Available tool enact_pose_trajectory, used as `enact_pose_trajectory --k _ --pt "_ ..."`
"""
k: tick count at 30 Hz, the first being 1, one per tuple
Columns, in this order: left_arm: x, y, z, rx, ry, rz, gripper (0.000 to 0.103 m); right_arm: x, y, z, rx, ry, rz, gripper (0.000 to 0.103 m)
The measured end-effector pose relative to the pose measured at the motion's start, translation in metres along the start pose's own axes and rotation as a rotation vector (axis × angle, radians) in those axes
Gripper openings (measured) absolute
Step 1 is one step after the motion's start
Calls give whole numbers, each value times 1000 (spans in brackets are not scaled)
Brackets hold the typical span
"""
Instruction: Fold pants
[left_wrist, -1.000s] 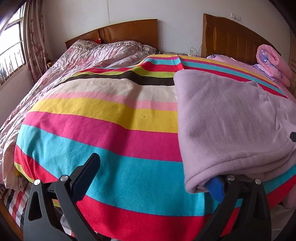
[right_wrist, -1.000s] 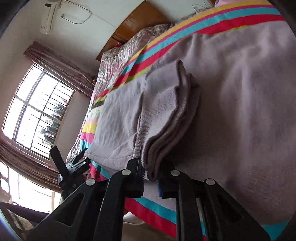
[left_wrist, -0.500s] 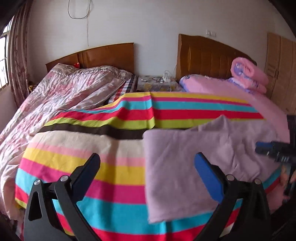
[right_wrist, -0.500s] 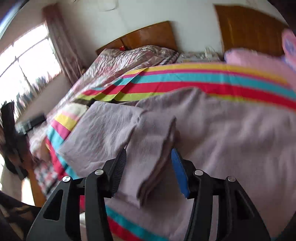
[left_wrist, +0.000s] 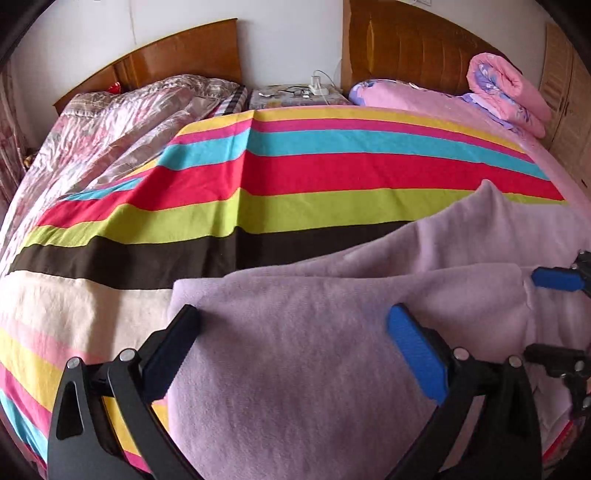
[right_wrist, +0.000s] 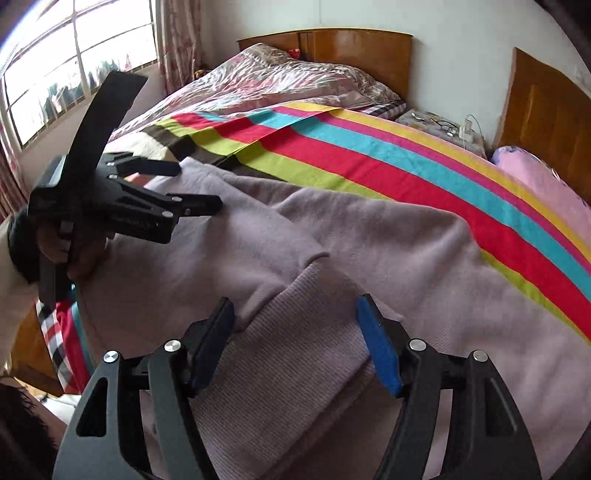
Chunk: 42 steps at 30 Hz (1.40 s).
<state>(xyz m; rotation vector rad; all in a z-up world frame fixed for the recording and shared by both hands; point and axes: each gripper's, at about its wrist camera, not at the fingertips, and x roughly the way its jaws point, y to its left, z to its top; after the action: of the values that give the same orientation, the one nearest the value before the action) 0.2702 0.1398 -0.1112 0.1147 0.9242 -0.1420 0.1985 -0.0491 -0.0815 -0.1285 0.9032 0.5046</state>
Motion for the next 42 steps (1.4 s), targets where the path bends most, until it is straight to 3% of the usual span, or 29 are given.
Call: enact_pose_trajectory --k 3,7,14,17,21,24,26,27,30,33,39,42 --pt "1 -2 -1 0 -12 21 102 -4 4 9 -8 -31 19 69" --pt "-3 2 -1 -15 -21 20 102 26 0 5 -34 70 1 72" --pt "-6 3 -1 -34 -34 26 102 14 -15 47 -16 -9 -58 72" --pt "-12 21 -3 -149 -70 43 102 39 -21 73 -14 13 -15 72" --pt "-8 45 -5 -266 -45 -36 102 77 -4 103 -108 59 75 72" --pt "-5 45 -4 -265 -30 -39 102 112 15 110 -212 180 91 73" --pt "-5 41 -4 -246 -31 -29 102 124 14 114 -202 190 67 83" --pt "-6 38 -5 -235 -34 -20 102 123 6 118 -155 181 84 83" --pt "-4 36 -5 -226 -38 -12 102 99 -13 121 -39 77 22 81" --pt "-4 35 -5 -223 -37 -8 102 72 -27 115 6 32 38 82" --pt "-3 32 -4 -208 -39 14 102 81 -37 78 -37 192 -76 85" --pt "-4 29 -4 -197 -41 28 102 70 -49 69 32 138 -64 85"
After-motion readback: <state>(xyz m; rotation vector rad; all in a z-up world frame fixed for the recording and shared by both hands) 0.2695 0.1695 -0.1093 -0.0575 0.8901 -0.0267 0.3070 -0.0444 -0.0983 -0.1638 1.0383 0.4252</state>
